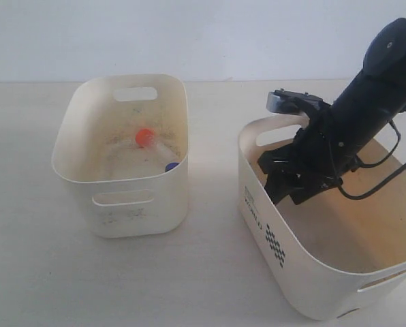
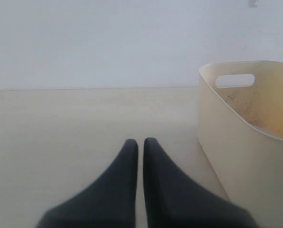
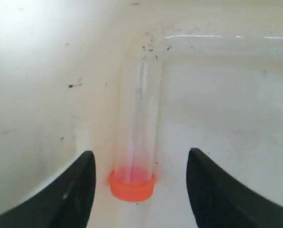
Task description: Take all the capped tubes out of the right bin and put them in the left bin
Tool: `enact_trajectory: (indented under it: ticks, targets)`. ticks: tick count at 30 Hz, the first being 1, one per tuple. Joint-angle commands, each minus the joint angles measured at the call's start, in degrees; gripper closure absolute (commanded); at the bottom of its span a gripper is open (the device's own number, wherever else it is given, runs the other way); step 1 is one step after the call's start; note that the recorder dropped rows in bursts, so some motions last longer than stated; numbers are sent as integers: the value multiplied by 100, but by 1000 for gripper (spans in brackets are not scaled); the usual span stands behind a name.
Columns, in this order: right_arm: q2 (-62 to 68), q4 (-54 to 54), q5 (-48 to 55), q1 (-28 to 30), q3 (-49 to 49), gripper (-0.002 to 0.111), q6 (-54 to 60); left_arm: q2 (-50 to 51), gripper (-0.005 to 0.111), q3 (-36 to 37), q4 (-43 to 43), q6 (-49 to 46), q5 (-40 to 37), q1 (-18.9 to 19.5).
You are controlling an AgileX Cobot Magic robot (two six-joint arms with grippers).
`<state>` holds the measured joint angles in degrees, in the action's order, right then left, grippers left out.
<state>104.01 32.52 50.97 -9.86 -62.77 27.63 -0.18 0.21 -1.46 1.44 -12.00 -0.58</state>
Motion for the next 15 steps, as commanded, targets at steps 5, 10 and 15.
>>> enact_trajectory:
  ticks: [5, 10, 15]
  targets:
    - [-108, -148, -471, 14, 533, 54, 19, 18, 102, -21, 36, 66, 39, 2]
    - [-98, -148, -488, 5, 546, 54, 78, 18, 102, -21, 36, 66, 39, 2]
    - [11, -23, -596, 5, 546, 54, 124, 18, 102, -21, 36, 66, 39, 2]
